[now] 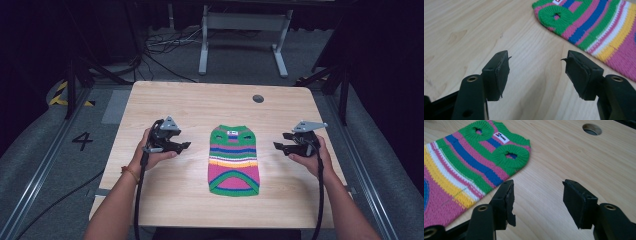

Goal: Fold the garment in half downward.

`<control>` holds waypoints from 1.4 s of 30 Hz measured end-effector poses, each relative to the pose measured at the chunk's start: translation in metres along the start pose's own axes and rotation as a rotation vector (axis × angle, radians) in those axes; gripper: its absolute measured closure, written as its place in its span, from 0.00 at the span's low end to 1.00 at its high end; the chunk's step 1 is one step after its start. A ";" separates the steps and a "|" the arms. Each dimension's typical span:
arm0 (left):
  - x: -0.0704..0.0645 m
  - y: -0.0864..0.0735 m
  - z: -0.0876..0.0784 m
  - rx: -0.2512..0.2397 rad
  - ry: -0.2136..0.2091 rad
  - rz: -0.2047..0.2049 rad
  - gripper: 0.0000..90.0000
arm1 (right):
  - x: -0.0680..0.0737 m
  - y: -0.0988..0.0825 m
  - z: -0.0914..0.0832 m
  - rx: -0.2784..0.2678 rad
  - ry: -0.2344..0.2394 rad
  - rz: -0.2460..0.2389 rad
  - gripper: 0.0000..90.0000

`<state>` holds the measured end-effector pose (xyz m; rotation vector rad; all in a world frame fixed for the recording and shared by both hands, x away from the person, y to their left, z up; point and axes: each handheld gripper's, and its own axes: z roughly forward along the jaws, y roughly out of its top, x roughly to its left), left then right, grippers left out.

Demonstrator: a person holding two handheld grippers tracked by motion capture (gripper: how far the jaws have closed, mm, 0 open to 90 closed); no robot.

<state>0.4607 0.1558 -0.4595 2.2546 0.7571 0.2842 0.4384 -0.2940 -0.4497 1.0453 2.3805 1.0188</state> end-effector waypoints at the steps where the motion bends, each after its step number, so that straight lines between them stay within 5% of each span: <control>1: 0.001 0.004 0.003 0.005 0.003 0.012 0.39 | 0.001 0.003 0.003 0.001 0.000 0.001 0.49; 11: 0.005 0.036 0.042 0.018 -0.010 0.022 0.38 | 0.006 0.035 0.042 0.029 0.006 -0.024 0.54; 25: 0.010 0.066 0.091 0.080 0.017 -0.059 0.46 | 0.005 0.057 0.091 0.095 0.028 -0.058 0.74; 36: 0.001 0.074 0.119 0.127 0.032 -0.054 0.49 | 0.002 0.058 0.114 0.124 0.026 0.001 0.72; 42: 0.001 0.074 0.124 0.133 0.031 -0.087 0.50 | 0.004 0.053 0.122 0.132 0.041 0.020 0.73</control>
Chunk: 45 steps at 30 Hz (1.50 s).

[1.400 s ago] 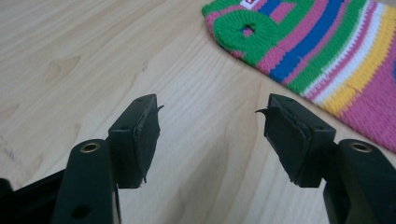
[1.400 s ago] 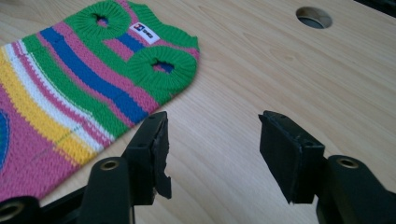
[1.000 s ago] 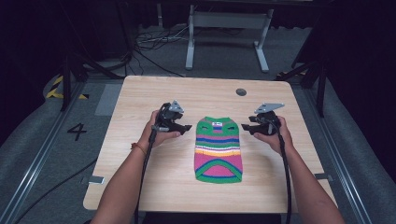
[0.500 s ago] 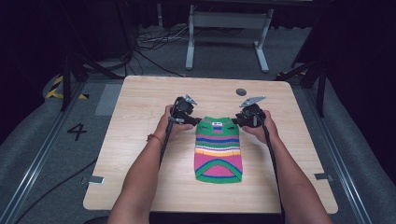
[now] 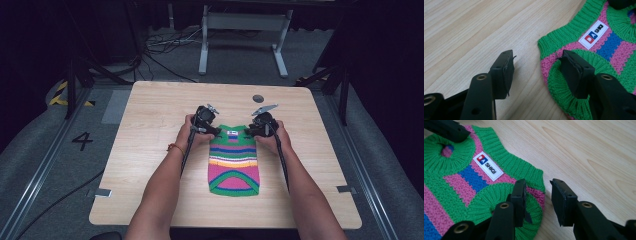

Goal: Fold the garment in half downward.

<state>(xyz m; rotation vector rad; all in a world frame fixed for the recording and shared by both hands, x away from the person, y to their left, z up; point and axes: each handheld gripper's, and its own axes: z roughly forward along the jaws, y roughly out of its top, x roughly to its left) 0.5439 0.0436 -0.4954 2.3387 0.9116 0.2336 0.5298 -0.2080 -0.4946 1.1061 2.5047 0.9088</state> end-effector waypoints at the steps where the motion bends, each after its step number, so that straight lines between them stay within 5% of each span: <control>1: 0.000 0.000 0.000 0.003 -0.022 -0.005 0.54 | -0.001 -0.001 0.000 -0.002 0.005 0.010 0.73; 5: 0.000 0.000 -0.001 0.001 -0.088 0.005 0.77 | -0.003 -0.005 0.000 -0.020 0.050 0.038 0.85; 11: -0.003 0.003 -0.001 0.003 -0.068 0.050 0.93 | -0.001 -0.004 -0.001 -0.020 0.055 0.011 0.95; 18: -0.003 0.012 -0.006 -0.049 0.003 0.052 0.95 | -0.003 0.005 -0.009 -0.090 0.024 0.016 0.95; 24: -0.005 0.019 -0.028 -0.153 -0.010 0.109 0.95 | 0.000 0.014 -0.025 -0.169 0.025 -0.019 0.95; 29: -0.010 0.016 -0.044 -0.173 -0.010 0.160 0.95 | 0.005 0.016 -0.041 -0.222 0.037 -0.049 0.95; 37: -0.031 -0.007 -0.078 -0.232 0.002 0.285 0.95 | 0.027 0.004 -0.075 -0.287 0.101 -0.137 0.95; 45: -0.049 -0.035 -0.100 -0.266 -0.033 0.328 0.95 | 0.050 -0.012 -0.091 -0.308 0.177 -0.185 0.95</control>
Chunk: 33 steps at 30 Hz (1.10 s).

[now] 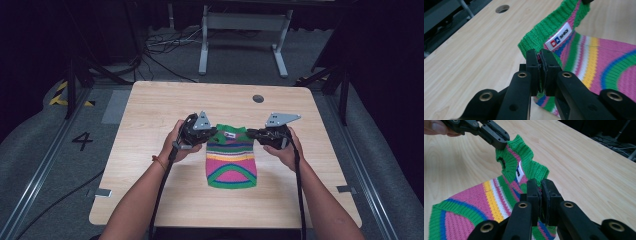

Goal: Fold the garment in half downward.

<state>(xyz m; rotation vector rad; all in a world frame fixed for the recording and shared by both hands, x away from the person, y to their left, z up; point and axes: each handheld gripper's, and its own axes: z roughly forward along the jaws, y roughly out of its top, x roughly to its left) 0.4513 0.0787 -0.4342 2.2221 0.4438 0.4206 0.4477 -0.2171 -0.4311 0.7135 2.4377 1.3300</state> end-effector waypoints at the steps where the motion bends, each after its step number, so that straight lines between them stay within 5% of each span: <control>1: -0.004 -0.001 -0.002 0.005 0.001 0.005 0.95 | 0.002 -0.001 -0.001 -0.002 0.000 -0.003 0.95; 6: -0.027 -0.005 -0.011 0.027 0.008 0.084 0.95 | 0.015 -0.009 -0.010 -0.006 0.028 -0.021 0.95; 11: -0.047 -0.010 -0.015 0.032 -0.020 0.120 0.95 | 0.029 -0.019 -0.019 0.010 0.062 -0.041 0.94; 25: -0.091 -0.029 -0.017 0.105 -0.124 0.178 0.95 | 0.067 -0.046 -0.036 0.070 0.147 -0.069 0.94; 33: -0.101 -0.046 -0.021 0.149 -0.150 0.190 0.93 | 0.083 -0.062 -0.039 0.112 0.161 -0.097 0.94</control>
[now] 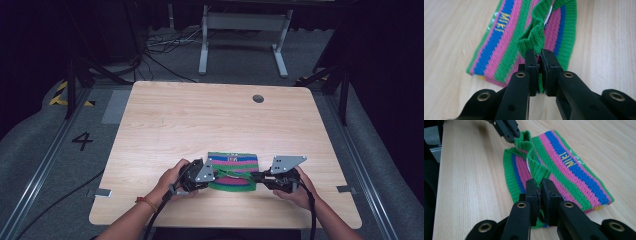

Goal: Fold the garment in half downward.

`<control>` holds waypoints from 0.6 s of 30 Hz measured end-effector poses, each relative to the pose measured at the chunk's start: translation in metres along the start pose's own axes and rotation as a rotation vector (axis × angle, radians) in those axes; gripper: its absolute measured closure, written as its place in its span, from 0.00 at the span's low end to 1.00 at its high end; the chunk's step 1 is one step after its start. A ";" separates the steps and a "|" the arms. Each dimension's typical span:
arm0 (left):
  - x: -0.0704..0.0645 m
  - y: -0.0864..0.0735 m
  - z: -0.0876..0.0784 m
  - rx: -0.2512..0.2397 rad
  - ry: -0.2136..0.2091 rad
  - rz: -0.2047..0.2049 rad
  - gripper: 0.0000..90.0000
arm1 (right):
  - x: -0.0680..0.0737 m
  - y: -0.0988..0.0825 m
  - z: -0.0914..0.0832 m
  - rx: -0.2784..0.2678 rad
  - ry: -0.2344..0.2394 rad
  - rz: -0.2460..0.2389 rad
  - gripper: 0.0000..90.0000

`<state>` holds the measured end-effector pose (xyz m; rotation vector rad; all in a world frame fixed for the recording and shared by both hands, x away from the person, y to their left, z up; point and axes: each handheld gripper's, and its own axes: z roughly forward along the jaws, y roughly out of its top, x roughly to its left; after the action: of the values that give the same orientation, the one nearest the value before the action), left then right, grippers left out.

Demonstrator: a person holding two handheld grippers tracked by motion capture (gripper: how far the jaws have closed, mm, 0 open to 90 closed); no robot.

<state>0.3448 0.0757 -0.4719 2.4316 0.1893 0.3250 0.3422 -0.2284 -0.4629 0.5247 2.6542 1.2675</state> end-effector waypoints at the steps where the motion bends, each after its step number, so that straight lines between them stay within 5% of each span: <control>1: -0.001 -0.002 0.000 0.008 -0.006 -0.001 0.93 | 0.001 -0.004 0.000 0.013 0.001 0.003 0.94; 6: -0.006 -0.010 0.005 0.032 -0.008 0.011 0.90 | 0.005 -0.018 0.004 0.050 0.008 0.022 0.92; 18: -0.001 -0.021 0.011 -0.019 -0.007 -0.032 0.87 | 0.004 -0.030 0.012 0.062 -0.020 0.034 0.90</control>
<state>0.3463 0.0844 -0.4937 2.4080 0.2206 0.3031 0.3340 -0.2358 -0.4939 0.5911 2.6860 1.1862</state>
